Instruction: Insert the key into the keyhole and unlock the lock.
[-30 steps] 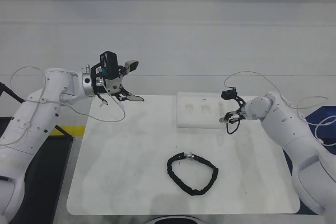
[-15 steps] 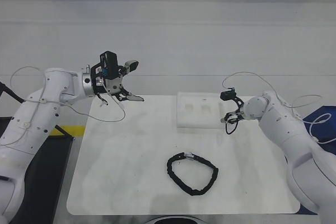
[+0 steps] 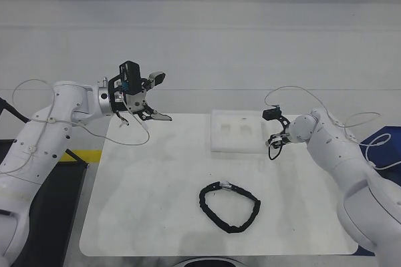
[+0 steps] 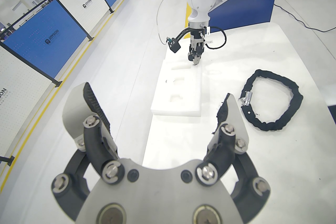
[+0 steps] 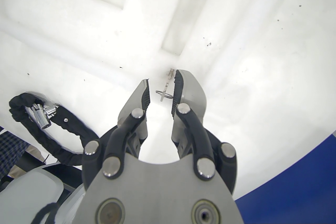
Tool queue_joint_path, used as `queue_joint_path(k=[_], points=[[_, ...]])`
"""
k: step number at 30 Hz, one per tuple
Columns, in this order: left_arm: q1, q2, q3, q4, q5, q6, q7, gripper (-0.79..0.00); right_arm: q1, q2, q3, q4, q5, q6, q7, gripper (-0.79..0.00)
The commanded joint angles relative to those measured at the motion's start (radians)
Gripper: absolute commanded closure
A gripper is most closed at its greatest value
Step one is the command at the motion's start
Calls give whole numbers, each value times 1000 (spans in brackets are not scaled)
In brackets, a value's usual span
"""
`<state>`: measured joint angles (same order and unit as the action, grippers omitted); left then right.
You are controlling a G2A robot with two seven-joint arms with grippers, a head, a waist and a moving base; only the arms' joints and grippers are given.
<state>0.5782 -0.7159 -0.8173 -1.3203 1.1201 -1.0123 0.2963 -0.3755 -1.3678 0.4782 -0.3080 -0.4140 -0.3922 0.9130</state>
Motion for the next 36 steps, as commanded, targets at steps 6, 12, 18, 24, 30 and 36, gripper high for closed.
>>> queue_joint_path(k=[6, 12, 18, 24, 30, 36], points=[[0, 0, 0, 0, 0, 0, 0, -785, 3, -13, 1, 21, -22, 13, -12, -126], [0, 0, 0, 0, 0, 0, 0, -785, 4, -24, 4, 37, -34, 25, -20, -80], [0, 0, 0, 0, 0, 0, 0, -785, 2, -35, 7, 50, -43, 35, -23, -71], [0, 0, 0, 0, 0, 0, 0, -785, 2, -44, 15, 63, -46, 54, -33, 0], [0, 0, 0, 0, 0, 0, 0, -785, 13, -48, 25, 78, -49, 56, -34, 0], [0, 0, 0, 0, 0, 0, 0, -785, 31, -46, 38, 77, -47, 36, -1, 0]])
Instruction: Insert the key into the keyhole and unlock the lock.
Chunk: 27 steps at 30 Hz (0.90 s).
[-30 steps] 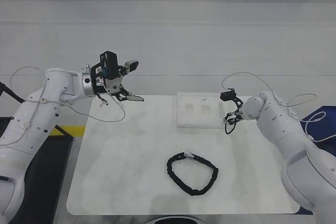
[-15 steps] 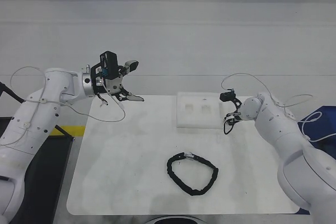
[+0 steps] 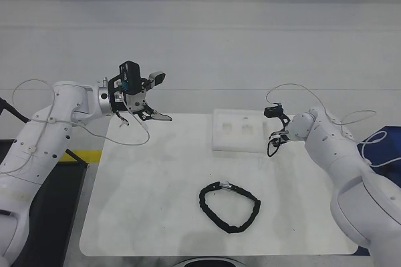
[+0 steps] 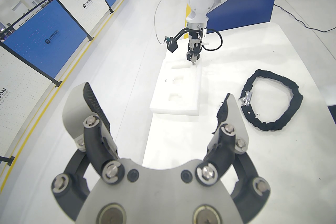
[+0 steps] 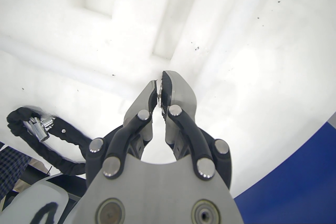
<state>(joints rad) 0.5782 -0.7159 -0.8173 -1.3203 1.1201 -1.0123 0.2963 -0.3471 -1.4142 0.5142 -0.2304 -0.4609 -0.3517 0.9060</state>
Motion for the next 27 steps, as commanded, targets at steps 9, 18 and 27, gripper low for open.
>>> queue_joint_path(k=[9, 18, 27], points=[[0, 0, 0, 0, 0, 0, 0, -785, 23, 19, 18, -23, -16, -39, 55, 0], [0, 0, 0, 0, 0, 0, 0, -785, 7, 67, 56, -122, -14, -72, 70, 0], [0, 0, 0, 0, 0, 0, 0, -785, -71, 184, 190, -414, 49, -44, 207, 0]])
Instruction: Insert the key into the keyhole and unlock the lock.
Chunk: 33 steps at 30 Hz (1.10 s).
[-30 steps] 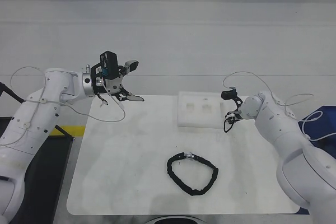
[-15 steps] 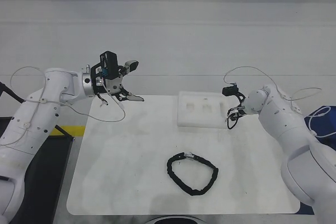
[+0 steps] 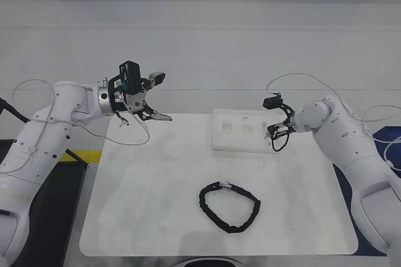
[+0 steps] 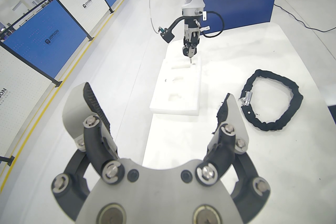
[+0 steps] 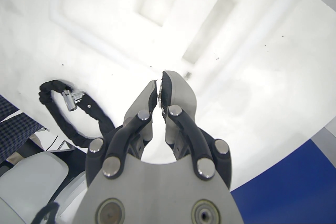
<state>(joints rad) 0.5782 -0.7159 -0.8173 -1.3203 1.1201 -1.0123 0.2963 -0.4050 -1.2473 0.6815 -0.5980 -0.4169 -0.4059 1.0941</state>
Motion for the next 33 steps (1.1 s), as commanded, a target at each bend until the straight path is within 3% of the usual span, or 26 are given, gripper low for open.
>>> queue_joint_path(k=[1, 9, 14, 23, 27, 33], points=[[0, 0, 0, 0, 0, 0, 0, -785, -32, 37, 46, -98, 4, 26, 38, 0], [0, 0, 0, 0, 0, 0, 0, -785, -327, 200, 365, -658, 68, 167, 203, 0], [0, 0, 0, 0, 0, 0, 0, -785, -519, 256, 566, -918, 197, 212, 259, 0], [0, 0, 0, 0, 0, 0, 0, -785, -694, 290, 786, -1067, 465, 254, 235, 0], [0, 0, 0, 0, 0, 0, 0, -785, -729, 293, 820, -1081, 570, 258, 219, 0], [0, 0, 0, 0, 0, 0, 0, -785, -743, 296, 825, -1120, 585, 258, 188, 0]])
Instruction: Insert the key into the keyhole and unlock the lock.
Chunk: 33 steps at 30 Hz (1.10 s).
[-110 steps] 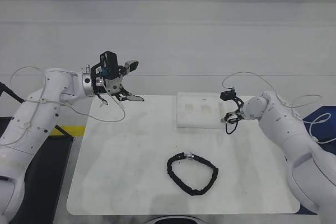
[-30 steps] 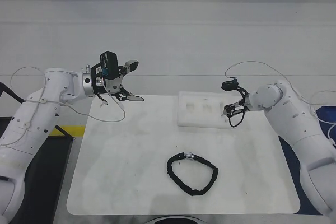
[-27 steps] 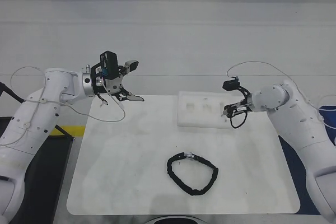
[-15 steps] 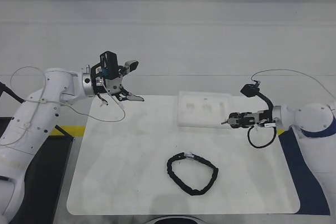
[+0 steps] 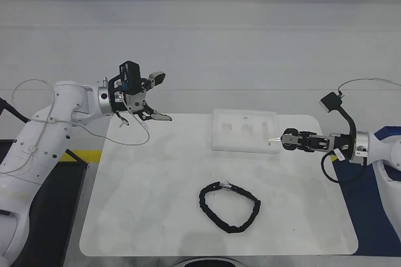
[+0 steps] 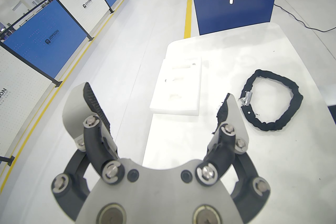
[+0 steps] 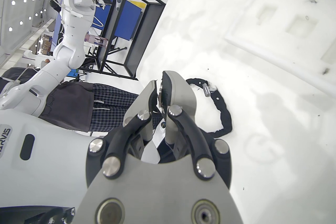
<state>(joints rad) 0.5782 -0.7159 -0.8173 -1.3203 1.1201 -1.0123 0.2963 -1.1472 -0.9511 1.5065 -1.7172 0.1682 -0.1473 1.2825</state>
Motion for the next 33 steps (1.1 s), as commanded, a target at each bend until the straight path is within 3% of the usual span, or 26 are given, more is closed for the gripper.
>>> queue_joint_path(k=[1, 10, 14, 16, 22, 33], points=[[0, 0, 0, 0, 0, 0, 0, -785, 0, 0, 0, 0, -1, 0, -1, 0], [15, -2, 4, -13, -2, 17, -17, -785, 0, 0, 0, 0, -1, 0, -1, 0], [29, -24, 42, -16, -18, 5, -32, -785, 0, 0, 0, 0, -1, 0, -1, 0], [23, -45, 82, -1, 21, 31, -65, -785, 0, 0, 0, 0, -1, 0, -1, 0], [-1, -127, 212, 73, 72, 36, -27, -785, 0, 0, 0, 0, -1, 0, -1, 0], [-68, -286, 462, 303, 132, 0, 154, -785, 0, 0, 0, 0, -1, 0, -1, 0]])
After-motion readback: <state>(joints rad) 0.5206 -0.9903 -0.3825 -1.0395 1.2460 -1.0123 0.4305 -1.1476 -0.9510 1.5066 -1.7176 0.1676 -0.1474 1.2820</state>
